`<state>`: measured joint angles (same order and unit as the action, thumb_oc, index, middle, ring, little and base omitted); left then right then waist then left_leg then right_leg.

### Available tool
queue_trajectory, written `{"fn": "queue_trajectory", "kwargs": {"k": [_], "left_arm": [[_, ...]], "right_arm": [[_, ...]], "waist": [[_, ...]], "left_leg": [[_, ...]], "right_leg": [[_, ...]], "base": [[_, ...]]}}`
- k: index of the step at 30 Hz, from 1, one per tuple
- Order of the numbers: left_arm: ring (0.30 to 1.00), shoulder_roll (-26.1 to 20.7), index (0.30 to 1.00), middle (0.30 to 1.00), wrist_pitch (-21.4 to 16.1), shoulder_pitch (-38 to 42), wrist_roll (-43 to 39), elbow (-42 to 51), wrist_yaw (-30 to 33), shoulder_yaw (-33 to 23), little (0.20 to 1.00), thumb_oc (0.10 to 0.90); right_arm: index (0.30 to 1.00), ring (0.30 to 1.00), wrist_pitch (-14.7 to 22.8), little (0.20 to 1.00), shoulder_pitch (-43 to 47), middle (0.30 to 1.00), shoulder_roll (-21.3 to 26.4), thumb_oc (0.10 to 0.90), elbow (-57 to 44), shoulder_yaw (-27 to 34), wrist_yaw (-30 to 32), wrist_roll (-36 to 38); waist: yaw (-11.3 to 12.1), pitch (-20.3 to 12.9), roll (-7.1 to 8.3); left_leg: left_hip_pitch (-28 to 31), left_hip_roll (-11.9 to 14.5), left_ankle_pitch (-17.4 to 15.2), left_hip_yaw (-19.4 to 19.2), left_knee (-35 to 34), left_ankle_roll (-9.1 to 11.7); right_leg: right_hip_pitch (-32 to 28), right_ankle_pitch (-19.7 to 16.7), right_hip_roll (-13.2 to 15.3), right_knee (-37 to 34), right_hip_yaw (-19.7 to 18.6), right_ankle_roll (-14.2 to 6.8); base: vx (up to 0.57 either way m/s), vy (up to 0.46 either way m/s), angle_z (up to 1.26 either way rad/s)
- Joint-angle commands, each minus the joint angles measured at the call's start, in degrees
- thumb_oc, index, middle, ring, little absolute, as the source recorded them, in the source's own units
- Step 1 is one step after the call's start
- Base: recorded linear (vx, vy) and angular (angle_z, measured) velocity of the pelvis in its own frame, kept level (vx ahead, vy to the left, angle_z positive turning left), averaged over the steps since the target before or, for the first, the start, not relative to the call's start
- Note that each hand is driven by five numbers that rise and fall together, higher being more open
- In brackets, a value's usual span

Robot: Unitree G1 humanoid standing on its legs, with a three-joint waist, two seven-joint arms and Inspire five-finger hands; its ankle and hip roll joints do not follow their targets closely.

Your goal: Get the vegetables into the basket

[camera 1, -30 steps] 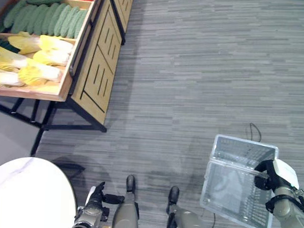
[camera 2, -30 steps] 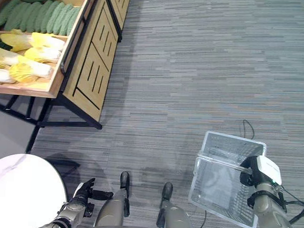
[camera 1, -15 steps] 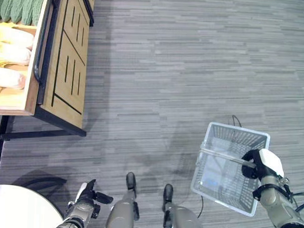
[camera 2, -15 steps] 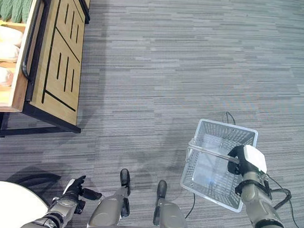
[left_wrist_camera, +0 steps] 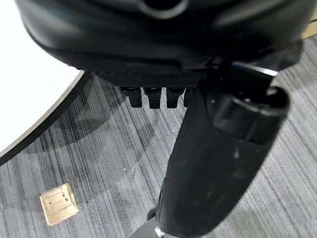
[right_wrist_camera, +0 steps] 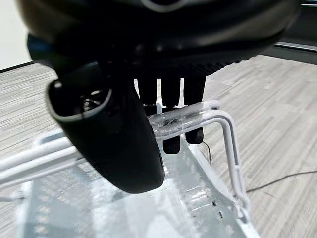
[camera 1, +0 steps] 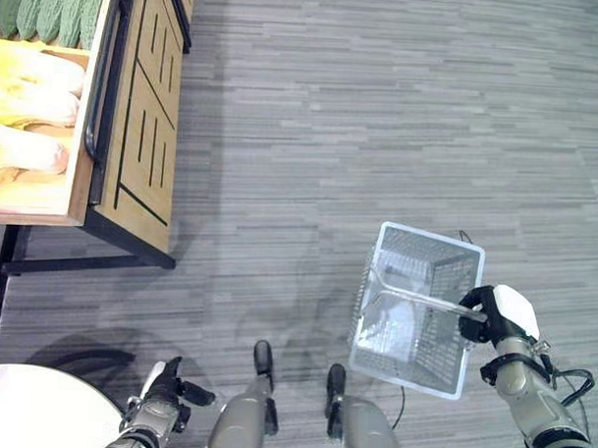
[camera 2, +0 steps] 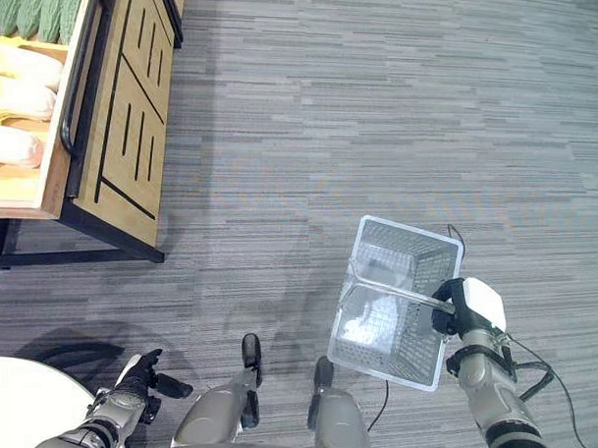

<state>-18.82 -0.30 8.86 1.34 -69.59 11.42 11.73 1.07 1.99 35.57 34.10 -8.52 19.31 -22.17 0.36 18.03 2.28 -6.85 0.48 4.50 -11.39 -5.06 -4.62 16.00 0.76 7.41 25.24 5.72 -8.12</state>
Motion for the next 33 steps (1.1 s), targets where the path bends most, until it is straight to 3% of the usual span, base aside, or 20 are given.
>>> {"fn": "queue_trajectory", "kwargs": {"k": [1,4,7,14,17,23,33], "left_arm": [[1.0,-1.6,1.0,1.0,0.0,-1.9,1.4,-0.5,1.4,-1.2,1.0,0.9],[1.0,-1.7,1.0,1.0,0.1,-1.7,1.5,-0.7,1.4,-1.2,1.0,0.9],[1.0,-1.5,1.0,1.0,0.3,-1.6,2.5,-1.2,1.0,-1.4,1.0,0.9],[1.0,-0.8,1.0,1.0,0.2,-2.1,3.1,-1.9,0.8,-1.6,1.0,0.9],[1.0,-0.4,1.0,1.0,0.4,-2.5,2.8,-2.3,1.1,-2.1,1.0,0.9],[1.0,0.5,1.0,1.0,0.7,-1.9,1.9,-2.1,1.3,-1.3,1.0,0.9],[1.0,1.0,1.0,1.0,1.3,-1.1,1.6,-1.9,2.1,-0.7,1.0,0.9]], "right_arm": [[0.3,0.3,1.0,0.3,3.2,0.3,5.7,0.4,-4.2,3.2,4.6,-0.5],[0.3,0.3,1.2,0.3,3.4,0.3,6.0,0.4,-4.2,2.9,4.7,-0.5],[0.3,0.3,1.6,0.3,3.6,0.3,7.1,0.4,-5.2,2.4,4.8,-0.6],[0.3,0.3,2.0,0.3,0.8,0.3,7.3,0.4,-6.5,3.5,4.5,-1.0],[0.3,0.3,2.2,0.3,0.4,0.3,8.2,0.4,-7.2,4.0,4.4,-0.9],[0.3,0.3,2.6,0.3,-1.3,0.3,9.6,0.4,-8.3,4.8,4.1,0.1],[0.3,0.3,2.7,0.3,-3.5,0.3,9.9,0.4,-9.3,5.2,4.2,0.5]], "waist": [[0.0,-0.6,-0.22],[-0.4,-0.1,-0.32],[-2.0,1.2,-0.17],[-3.3,0.7,0.08],[-2.9,-0.4,-0.23],[-3.0,-1.8,-1.22],[-3.4,-2.8,-2.7]], "left_leg": [[1.0,0.9,-4.5,-0.1,5.9,3.5],[1.7,0.8,-5.4,0.3,6.6,3.5],[4.2,-0.4,-8.4,2.3,8.9,4.0],[7.4,-1.6,-11.1,5.4,10.7,4.9],[8.0,-0.9,-10.6,5.6,10.8,5.6],[8.4,2.1,-7.9,7.4,11.4,8.0],[9.3,4.5,-4.0,9.7,10.4,9.5]], "right_leg": [[-2.1,-8.3,2.6,-7.5,-1.0,-3.1],[-0.4,-7.5,1.9,-8.8,-0.9,-2.9],[4.0,-9.2,1.1,-15.7,-2.8,-3.5],[4.2,-12.0,1.4,-19.6,-2.5,-3.9],[3.0,-12.1,0.9,-20.2,-0.8,-3.4],[1.6,-8.8,-1.4,-18.9,1.2,-1.2],[2.3,-4.1,-3.8,-15.8,2.2,1.5]], "base": [[0.12,0.024,0.08],[0.08,-0.009,0.12],[0.21,-0.041,0.19],[0.19,-0.103,0.4],[0.13,-0.144,-0.02],[0.14,-0.166,0.15],[0.11,-0.104,0.13]]}}
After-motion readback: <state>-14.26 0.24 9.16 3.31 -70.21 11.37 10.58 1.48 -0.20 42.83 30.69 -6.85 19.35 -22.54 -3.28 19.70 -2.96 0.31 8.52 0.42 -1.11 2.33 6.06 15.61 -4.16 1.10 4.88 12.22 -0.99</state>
